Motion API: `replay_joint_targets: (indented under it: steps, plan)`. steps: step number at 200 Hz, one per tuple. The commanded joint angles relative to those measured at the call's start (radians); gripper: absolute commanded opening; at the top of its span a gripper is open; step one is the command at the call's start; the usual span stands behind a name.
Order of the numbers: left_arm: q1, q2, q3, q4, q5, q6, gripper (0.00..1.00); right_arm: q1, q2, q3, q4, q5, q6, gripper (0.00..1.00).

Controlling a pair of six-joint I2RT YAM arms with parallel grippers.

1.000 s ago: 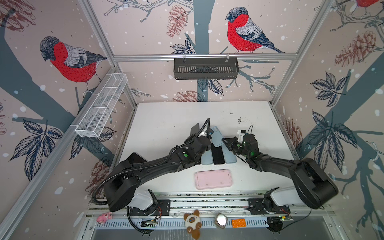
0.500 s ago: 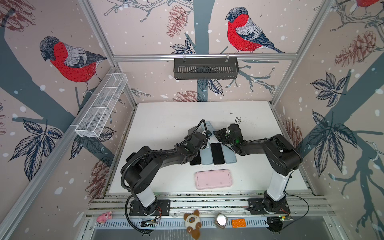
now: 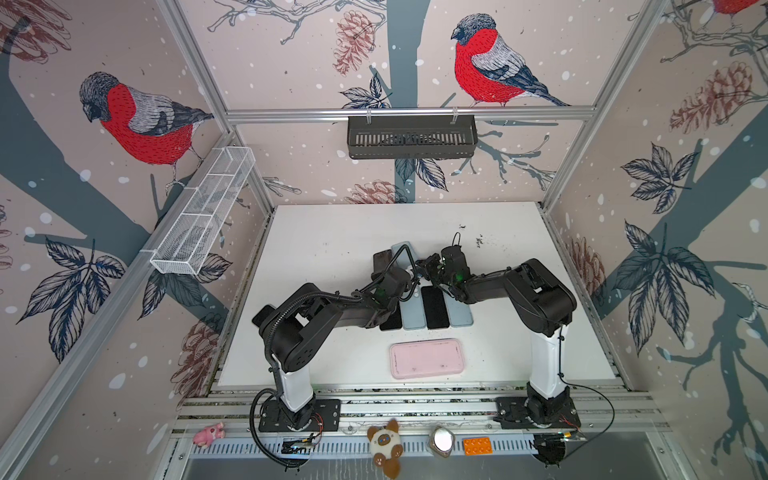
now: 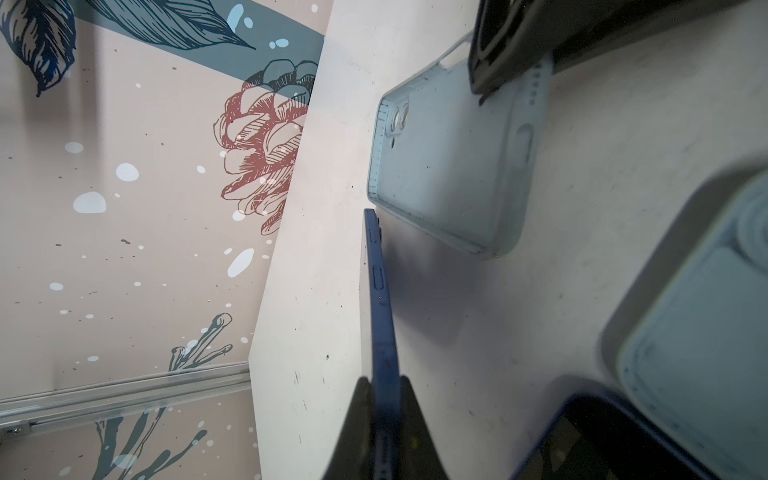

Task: Take the phone out of the phone case

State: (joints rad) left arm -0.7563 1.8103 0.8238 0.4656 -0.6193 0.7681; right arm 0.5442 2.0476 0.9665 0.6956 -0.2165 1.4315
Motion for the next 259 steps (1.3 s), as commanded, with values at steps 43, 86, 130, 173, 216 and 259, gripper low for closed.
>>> replay_joint_targets:
  steps: [43,86,130,173,216,259]
  plan:
    - [-0.001,-0.030,-0.020,0.007,0.001,-0.023,0.71,0.012,-0.024,-0.026,0.016,-0.004,-0.001,0.46]
    - [-0.003,-0.081,-0.019,-0.020,-0.006,-0.064,0.92,0.013,-0.084,-0.056,-0.003,-0.031,-0.048,0.61]
    - [-0.006,-0.165,-0.037,-0.061,0.001,-0.132,0.99,0.013,-0.139,-0.086,-0.064,-0.061,-0.127,0.71]
    - [0.007,-0.258,0.038,-0.199,-0.050,-0.358,0.99,0.000,-0.206,-0.009,-0.283,0.007,-0.381,0.73]
    - [0.092,-0.332,0.228,-0.586,0.080,-0.900,0.99,-0.007,-0.080,0.221,-0.567,0.103,-0.653,0.64]
    - [0.094,-0.491,0.180,-0.747,0.073,-1.132,0.99,0.022,0.034,0.367,-0.692,0.221,-0.770,0.47]
